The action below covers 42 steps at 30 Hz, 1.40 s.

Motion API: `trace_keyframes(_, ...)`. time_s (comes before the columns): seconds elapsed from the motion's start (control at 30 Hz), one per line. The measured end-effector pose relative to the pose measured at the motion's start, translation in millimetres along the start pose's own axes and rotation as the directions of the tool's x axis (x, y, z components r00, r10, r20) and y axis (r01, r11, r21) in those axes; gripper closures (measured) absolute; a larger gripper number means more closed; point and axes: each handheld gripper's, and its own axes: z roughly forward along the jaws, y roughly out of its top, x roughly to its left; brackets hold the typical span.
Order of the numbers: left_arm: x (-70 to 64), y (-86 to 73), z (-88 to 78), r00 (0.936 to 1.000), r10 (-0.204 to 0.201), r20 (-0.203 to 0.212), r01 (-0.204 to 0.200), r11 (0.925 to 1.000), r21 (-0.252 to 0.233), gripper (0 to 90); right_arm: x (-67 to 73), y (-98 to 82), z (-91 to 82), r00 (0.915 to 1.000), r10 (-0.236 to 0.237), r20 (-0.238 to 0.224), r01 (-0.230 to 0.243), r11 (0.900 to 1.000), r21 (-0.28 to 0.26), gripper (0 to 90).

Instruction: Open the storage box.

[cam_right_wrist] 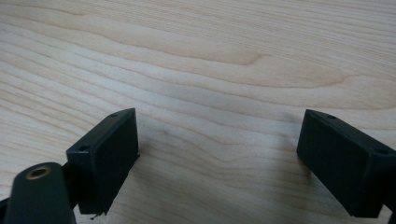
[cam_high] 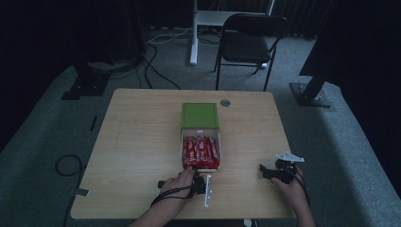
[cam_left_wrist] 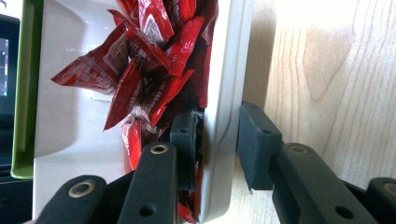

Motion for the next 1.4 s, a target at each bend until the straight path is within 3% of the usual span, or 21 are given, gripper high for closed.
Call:
trace_keyframes(0.37, -0.2, 1.0, -1.4, 0.9997, -0.021, 0.009, 0.021, 0.9998, -0.007, 69.7, 0.0, 0.0, 0.0, 1.0, 0.0, 0.0, 0.0, 1.0, 0.0, 12.0)
trace_keyframes(0.57, 1.5, -1.7, -5.5, 0.9979, -0.057, 0.029, 0.058, 0.9981, -0.023, 66.5, 0.0, 0.0, 0.0, 1.0, 0.0, 0.0, 0.0, 1.0, 0.0, 12.0)
trace_keyframes(0.8, 4.3, -6.2, -15.8, 0.9907, -0.122, 0.059, 0.126, 0.9906, -0.055, 66.5, 0.0, 0.0, 0.0, 1.0, 0.0, 0.0, 0.0, 1.0, 0.0, 12.0)
trace_keyframes(0.93, 8.4, -12.0, -23.0, 0.978, -0.186, 0.094, 0.194, 0.9771, -0.086, 66.5, 0.0, 0.0, 0.0, 1.0, 0.0, 0.0, 0.0, 1.0, 0.0, 12.0)
trace_keyframes(0.97, 8.4, -12.0, -23.0, 0.978, -0.186, 0.094, 0.194, 0.9771, -0.086, 66.5, 0.0, 0.0, 0.0, 1.0, 0.0, 0.0, 0.0, 1.0, 0.0, 12.0)
trace_keyframes(1.0, 9.9, -15.4, -26.3, 0.9674, -0.222, 0.121, 0.235, 0.9664, -0.104, 66.5, 0.0, 0.0, 0.0, 1.0, -0.001, 0.0, 0.001, 1.0, 0.0, 12.0)
trace_keyframes(1.07, 10.7, -18.9, -29.8, 0.9544, -0.255, 0.155, 0.274, 0.9545, -0.117, 66.5, 0.0, 0.0, 0.0, 1.0, 0.0, 0.0, 0.0, 1.0, 0.0, 12.0)
trace_keyframes(1.13, 11.6, -23.0, -33.3, 0.9369, -0.297, 0.185, 0.322, 0.9381, -0.127, 66.5, 0.0, 0.0, 0.0, 1.0, 0.0, 0.0, 0.0, 1.0, 0.0, 12.0)
trace_keyframes(1.23, 12.7, -28.4, -36.5, 0.9343, -0.308, 0.18, 0.332, 0.9353, -0.123, 66.5, 0.0, 0.0, 0.0, 1.0, 0.0, 0.0, 0.0, 1.0, 0.0, 12.0)
trace_keyframes(1.27, 15.2, -34.8, -39.6, 0.9204, -0.341, 0.191, 0.368, 0.9211, -0.128, 66.4, 0.0, 0.0, 0.0, 1.0, -0.001, 0.0, 0.001, 1.0, 0.0, 12.0)
trace_keyframes(1.3, 16.6, -38.2, -41.0, 0.9105, -0.362, 0.2, 0.39, 0.9118, -0.128, 66.4, 0.0, 0.0, 0.0, 1.0, -0.001, 0.0, 0.001, 1.0, 0.0, 12.0)
trace_keyframes(1.37, 18.0, -41.8, -42.1, 0.9069, -0.37, 0.201, 0.399, 0.9078, -0.128, 66.4, 0.0, 0.0, 0.0, 1.0, 0.0, 0.0, 0.0, 1.0, 0.0, 12.0)
trace_keyframes(1.4, 20.5, -49.0, -43.3, 0.8958, -0.394, 0.206, 0.424, 0.8968, -0.128, 65.8, 0.0, 0.0, 0.0, 1.0, 0.0, 0.0, 0.0, 1.0, 0.0, 12.0)
